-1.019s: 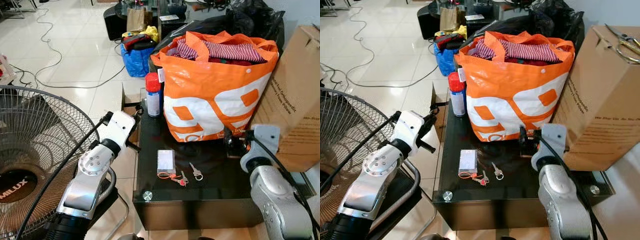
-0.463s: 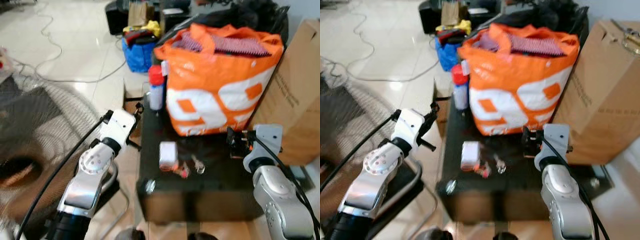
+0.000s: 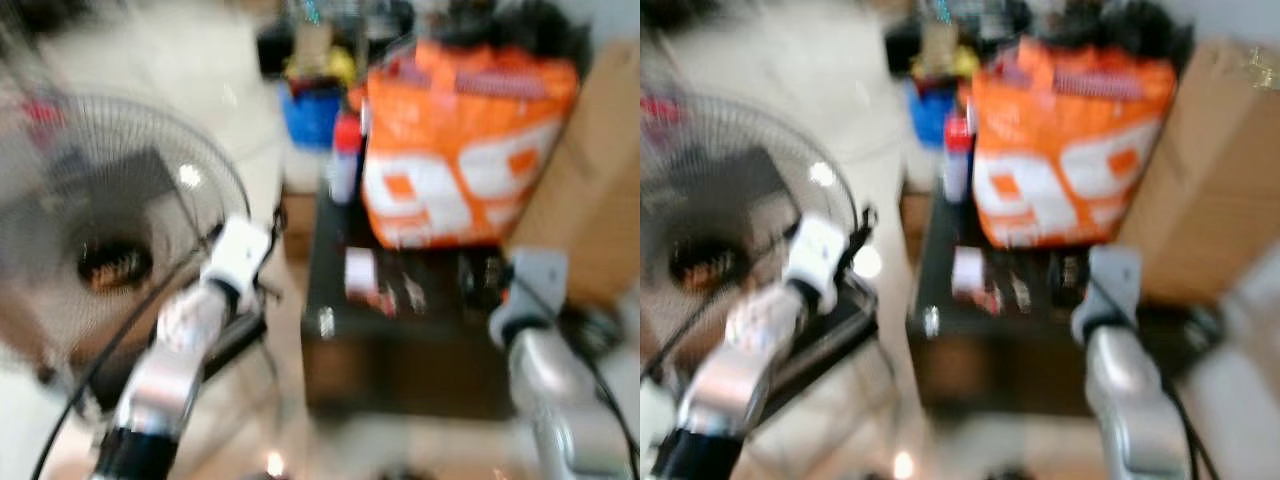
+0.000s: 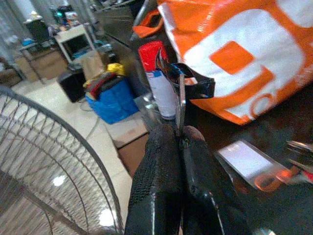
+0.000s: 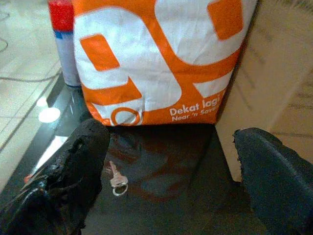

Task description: Hang keys on a hook

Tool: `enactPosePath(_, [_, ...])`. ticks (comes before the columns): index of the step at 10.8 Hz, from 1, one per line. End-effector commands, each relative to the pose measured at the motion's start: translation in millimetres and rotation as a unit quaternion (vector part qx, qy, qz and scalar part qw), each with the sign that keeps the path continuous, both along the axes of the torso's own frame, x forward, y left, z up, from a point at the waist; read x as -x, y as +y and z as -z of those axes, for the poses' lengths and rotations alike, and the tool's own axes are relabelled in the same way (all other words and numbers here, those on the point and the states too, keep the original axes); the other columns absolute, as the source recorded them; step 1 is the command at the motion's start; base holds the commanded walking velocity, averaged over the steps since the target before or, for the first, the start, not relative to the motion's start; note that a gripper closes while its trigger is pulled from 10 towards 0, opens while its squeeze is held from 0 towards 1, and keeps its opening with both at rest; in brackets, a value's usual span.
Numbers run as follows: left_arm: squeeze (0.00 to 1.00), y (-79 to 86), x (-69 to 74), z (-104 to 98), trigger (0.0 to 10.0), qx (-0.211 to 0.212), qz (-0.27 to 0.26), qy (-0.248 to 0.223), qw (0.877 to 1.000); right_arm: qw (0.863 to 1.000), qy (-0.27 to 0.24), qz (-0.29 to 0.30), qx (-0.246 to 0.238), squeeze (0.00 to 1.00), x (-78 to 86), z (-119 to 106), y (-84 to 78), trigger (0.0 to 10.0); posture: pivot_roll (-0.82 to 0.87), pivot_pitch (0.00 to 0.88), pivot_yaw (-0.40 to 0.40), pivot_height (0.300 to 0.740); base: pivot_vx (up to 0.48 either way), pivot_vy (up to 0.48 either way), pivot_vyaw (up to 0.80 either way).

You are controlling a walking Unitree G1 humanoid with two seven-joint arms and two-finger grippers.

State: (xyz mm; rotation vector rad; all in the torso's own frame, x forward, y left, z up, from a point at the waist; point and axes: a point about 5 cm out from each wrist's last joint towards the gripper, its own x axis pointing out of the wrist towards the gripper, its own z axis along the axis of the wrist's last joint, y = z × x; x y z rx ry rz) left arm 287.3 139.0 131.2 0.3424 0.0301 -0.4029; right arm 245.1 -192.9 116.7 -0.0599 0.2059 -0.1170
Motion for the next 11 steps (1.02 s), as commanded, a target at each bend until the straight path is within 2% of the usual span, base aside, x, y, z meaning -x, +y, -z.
enactPosePath(1, [0.0,-0.7,-0.1,-0.2,10.0,0.0,-0.002,0.001,1.0,1.0,-0.003,-0.001,0.006,0.0,-0.9,-2.6,-1.3,10.0,-0.09,0.0,0.039,0.74,-0.251,0.0,0.0])
enactPosePath(3, [0.0,-0.9,-0.2,-0.2,10.0,0.002,-0.003,0.001,1.0,1.0,-0.003,-0.002,0.007,0.0,-1.8,-3.0,-1.2,10.0,-0.09,0.0,0.038,0.74,-0.247,0.0,0.0])
enactPosePath(5, [0.0,-0.9,-1.3,-0.1,10.0,0.021,-0.013,0.007,1.0,1.0,0.0,-0.002,0.004,0.0,-2.9,-2.6,-0.8,10.0,-0.09,0.0,0.037,0.74,0.0,0.0,-0.67])
enactPosePath(7, [0.0,6.4,-6.2,-2.2,10.0,0.078,-0.056,0.003,0.995,1.0,0.0,0.0,0.005,0.0,-3.5,-2.6,-1.0,10.0,-0.09,0.0,0.041,0.74,0.0,0.0,-0.8])
enactPosePath(8, [0.0,5.8,-7.8,-5.6,10.0,0.11,-0.046,-0.009,0.993,1.0,0.0,0.001,0.005,0.0,-3.4,-2.9,-1.3,10.0,-0.09,0.0,0.043,0.74,0.0,0.0,-0.8])
enactPosePath(10, [0.0,3.9,-8.8,-5.9,10.0,0.109,-0.042,-0.016,0.993,1.0,-0.002,0.004,0.004,0.0,-3.3,-3.0,-1.6,10.0,-0.09,0.0,0.047,0.74,0.0,0.0,-0.8])
enactPosePath(11, [0.0,3.6,-9.2,-6.1,10.0,0.089,-0.036,-0.017,0.995,1.0,-0.002,0.006,0.004,0.0,-3.1,-3.3,-2.0,10.0,-0.09,0.0,0.048,0.74,0.0,0.0,-0.8])
